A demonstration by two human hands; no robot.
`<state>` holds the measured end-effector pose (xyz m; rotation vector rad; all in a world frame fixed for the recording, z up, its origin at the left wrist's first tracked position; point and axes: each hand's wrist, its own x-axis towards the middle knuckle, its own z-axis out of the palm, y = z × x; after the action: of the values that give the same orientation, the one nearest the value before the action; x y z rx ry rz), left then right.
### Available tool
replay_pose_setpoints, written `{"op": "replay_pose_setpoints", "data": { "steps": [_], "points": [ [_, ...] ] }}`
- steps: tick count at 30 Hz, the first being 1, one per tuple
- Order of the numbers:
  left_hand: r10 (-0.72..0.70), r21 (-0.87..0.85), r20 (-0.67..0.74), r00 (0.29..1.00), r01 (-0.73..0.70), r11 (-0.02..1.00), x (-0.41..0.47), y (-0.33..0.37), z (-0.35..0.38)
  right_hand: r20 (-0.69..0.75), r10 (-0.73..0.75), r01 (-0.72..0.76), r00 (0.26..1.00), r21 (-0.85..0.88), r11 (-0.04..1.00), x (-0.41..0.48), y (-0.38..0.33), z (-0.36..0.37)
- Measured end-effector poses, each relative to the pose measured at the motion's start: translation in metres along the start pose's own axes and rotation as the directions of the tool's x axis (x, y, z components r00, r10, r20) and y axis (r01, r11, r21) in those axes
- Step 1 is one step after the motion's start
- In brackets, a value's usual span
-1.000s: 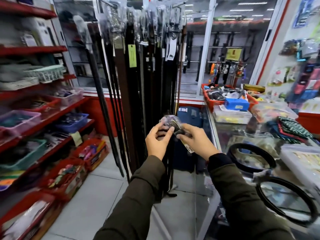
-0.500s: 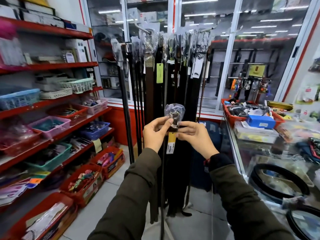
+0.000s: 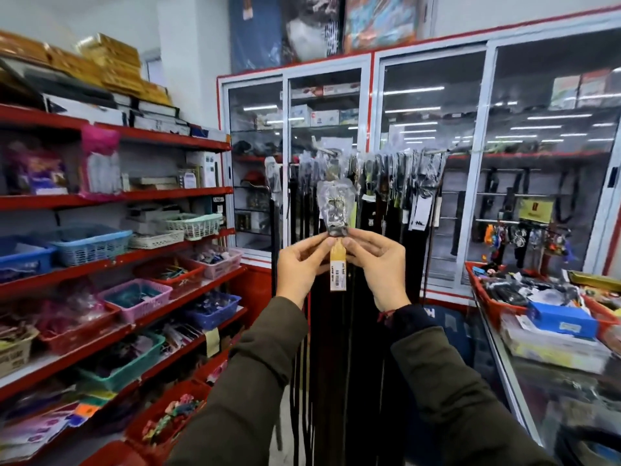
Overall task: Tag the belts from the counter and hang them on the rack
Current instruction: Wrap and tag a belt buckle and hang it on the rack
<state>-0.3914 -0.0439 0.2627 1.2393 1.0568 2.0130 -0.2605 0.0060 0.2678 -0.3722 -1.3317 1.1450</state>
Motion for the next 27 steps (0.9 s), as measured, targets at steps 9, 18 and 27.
{"op": "replay_pose_setpoints", "data": {
  "steps": [9,18,27],
  "points": [
    [0.157,0.011,-0.026,0.987,-0.156,0.988,0.054,0.064,-0.002,0.004,-0.097,0.097,0.995,0.002,0.995,0.054,-0.048,0.056],
    [0.048,-0.080,-0.033,0.998,-0.051,0.995,0.075,0.083,-0.005,0.013,-0.029,0.027,1.000,0.100,0.995,0.077,-0.057,0.069],
    [-0.062,-0.096,0.003,0.998,0.062,0.993,0.085,0.068,-0.001,-0.028,0.011,-0.011,1.000,0.016,1.000,0.086,-0.040,0.062]
  ]
}}
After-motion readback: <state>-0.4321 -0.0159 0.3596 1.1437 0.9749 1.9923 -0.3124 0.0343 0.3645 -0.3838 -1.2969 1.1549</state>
